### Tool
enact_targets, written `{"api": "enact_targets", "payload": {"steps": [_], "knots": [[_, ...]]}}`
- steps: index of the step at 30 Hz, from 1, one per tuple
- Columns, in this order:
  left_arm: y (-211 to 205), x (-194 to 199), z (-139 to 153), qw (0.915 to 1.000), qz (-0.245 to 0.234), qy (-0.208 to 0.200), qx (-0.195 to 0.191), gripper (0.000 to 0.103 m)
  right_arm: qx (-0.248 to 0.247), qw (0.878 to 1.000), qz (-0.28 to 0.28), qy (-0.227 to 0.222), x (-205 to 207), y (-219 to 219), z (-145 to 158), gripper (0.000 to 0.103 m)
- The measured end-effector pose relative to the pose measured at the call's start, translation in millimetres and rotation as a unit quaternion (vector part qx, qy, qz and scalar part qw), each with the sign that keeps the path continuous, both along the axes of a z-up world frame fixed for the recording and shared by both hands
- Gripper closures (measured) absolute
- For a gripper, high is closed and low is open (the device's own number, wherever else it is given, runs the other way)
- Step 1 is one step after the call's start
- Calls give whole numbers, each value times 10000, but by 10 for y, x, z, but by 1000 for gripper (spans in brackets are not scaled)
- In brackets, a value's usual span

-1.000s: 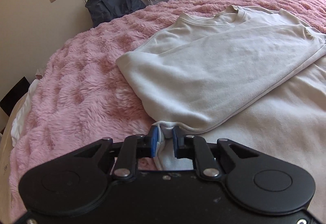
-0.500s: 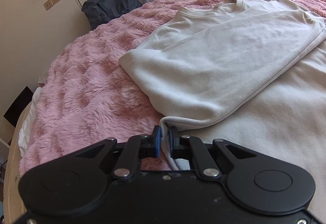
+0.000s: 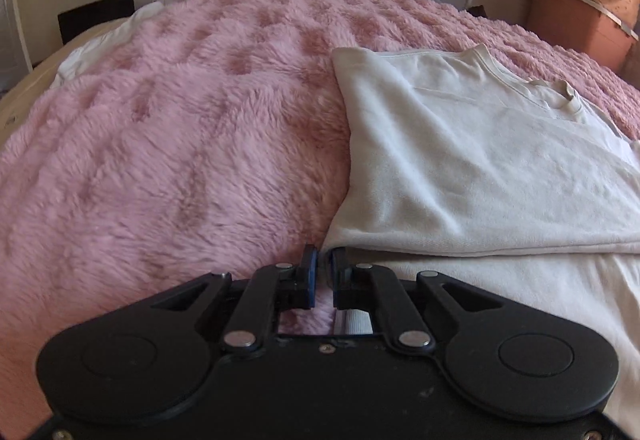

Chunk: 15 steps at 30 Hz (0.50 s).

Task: Fold small clothes
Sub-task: 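Fold the hem up toward the collar with both grippers, then open both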

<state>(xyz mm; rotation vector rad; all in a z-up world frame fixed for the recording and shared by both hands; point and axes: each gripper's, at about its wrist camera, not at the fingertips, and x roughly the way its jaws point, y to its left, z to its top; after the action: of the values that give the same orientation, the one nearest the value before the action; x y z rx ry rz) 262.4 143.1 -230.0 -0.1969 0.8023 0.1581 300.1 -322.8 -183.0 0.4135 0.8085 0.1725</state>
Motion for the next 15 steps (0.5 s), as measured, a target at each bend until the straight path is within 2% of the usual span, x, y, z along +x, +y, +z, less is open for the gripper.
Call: {"api": "enact_targets", "payload": {"steps": [1,3,4,8,9,11,12,15], "knots": [[58,-1,0,9997,108,-15,-232,96,-69,9999,-5,112,6,1,-67,100],[133,-37,59,9986,172,-123,-494,93,-173,9996,-36,238,-6,-18,-147,100],[149,-71,108,9984,206,-199,-479,85,-133,9996,-90,225,-26,-46,-151,100],[207,-267,431,9963,334,-738,-297,84,-166,9995,-232,-135,-100,-127,5,99],[197,-273,502,9951,260,-891,-331,84,-187,9993,-167,-274,-98,-117,64,99],[129,-226,613,9929,-4,-1113,-432,73,-226,9984,9,-509,-67,-62,159,97],[72,-186,641,9921,-156,-1164,-441,72,-237,9975,172,-648,-24,-4,208,97],[-119,11,585,9927,-505,-1062,-275,72,-194,9945,593,-843,111,174,242,97]]}}
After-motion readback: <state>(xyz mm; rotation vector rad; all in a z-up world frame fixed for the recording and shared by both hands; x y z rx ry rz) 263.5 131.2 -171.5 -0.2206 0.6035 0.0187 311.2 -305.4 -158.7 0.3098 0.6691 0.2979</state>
